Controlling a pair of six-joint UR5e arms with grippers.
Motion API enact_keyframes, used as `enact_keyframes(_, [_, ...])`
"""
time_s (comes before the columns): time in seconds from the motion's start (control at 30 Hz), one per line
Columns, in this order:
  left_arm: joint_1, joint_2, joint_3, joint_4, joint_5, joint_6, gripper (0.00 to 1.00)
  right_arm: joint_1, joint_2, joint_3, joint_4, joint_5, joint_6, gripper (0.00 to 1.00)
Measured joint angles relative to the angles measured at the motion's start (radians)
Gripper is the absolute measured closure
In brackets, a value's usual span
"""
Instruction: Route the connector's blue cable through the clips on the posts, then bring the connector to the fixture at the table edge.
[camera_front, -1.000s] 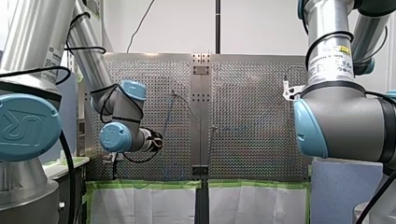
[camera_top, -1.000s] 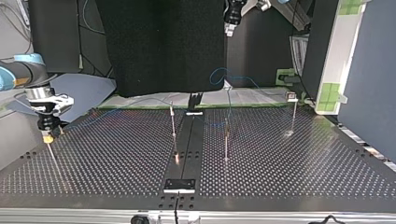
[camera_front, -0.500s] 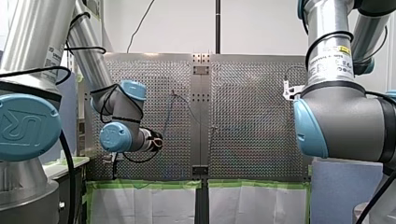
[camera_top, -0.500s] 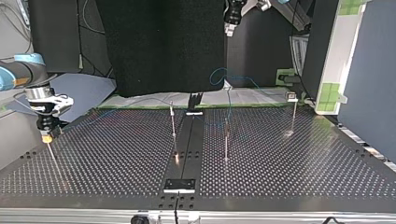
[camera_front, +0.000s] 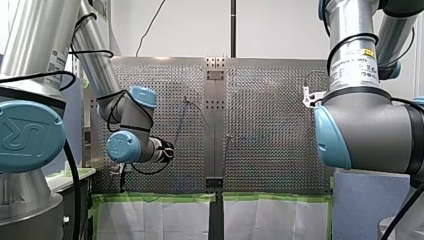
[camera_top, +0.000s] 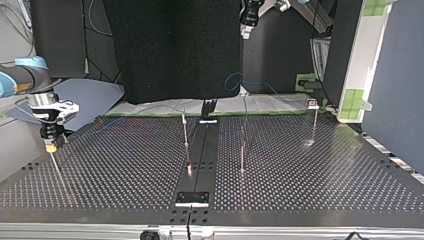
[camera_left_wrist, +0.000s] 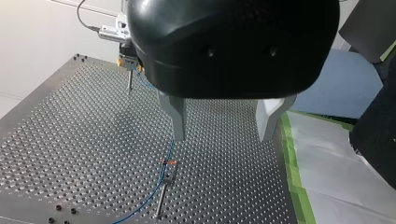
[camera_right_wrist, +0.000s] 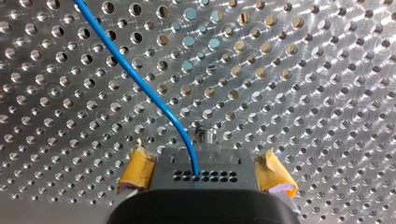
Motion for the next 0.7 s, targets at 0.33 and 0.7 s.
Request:
enact_keyframes(0.33, [0.0,0.0,0.0,-0.001,-0.001,0.002,0.0,0.001,-0.005,0.0,0.015,0.0,-0.001,0.0])
enact_keyframes(0.7, [0.0,0.0,0.0,-0.001,-0.002,0.005,0.0,0.002,-0.009,-0.001,0.022,-0.001,-0.003,0.0])
